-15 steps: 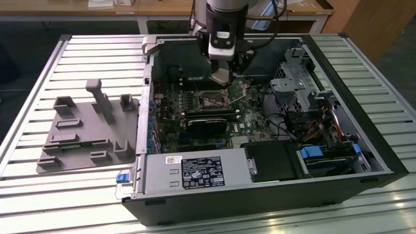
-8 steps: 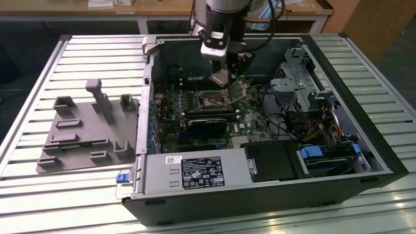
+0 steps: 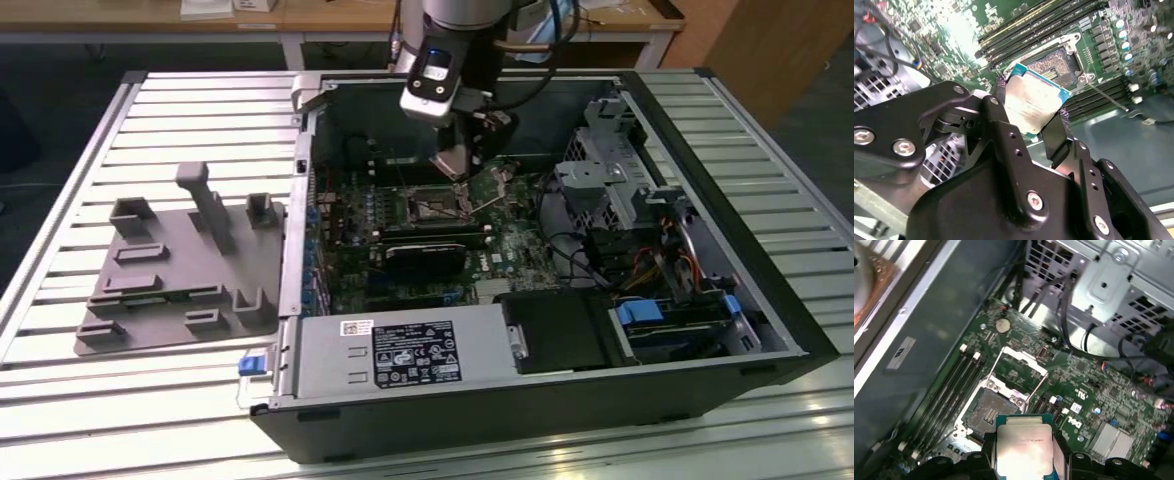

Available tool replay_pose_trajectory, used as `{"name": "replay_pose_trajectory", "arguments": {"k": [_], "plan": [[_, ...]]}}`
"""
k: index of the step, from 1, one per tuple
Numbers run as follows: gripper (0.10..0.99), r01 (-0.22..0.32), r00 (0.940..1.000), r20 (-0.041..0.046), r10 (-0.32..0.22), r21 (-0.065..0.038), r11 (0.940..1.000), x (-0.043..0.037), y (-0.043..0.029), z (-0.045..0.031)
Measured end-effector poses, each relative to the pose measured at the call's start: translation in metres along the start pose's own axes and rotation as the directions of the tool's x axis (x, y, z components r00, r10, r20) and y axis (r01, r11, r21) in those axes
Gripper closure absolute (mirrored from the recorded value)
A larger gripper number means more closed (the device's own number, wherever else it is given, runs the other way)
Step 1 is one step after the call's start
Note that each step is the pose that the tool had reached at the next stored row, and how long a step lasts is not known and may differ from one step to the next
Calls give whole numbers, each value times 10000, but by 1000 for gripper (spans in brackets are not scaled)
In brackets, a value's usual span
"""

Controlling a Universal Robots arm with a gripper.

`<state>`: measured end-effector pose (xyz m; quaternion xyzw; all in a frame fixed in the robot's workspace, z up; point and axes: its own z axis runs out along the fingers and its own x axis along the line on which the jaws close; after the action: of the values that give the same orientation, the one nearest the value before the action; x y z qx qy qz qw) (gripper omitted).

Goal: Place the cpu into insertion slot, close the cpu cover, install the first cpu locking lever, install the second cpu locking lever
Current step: 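Place the cpu into insertion slot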

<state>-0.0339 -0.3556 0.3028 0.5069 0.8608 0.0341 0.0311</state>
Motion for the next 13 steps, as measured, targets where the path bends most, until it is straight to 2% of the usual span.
{"name": "replay_pose_trajectory", "arguments": {"k": [3, 7, 10, 13], "plan": [[549, -537, 9985, 49, 537, 9, 9986, 0, -2, 20], [549, -1267, 9919, 116, 1267, 18, 9919, 1, -5, 51], [549, -1797, 9836, 167, 1797, 22, 9837, 1, -7, 77], [549, -2340, 9720, 217, 2339, 20, 9722, 2, -10, 107]]}}
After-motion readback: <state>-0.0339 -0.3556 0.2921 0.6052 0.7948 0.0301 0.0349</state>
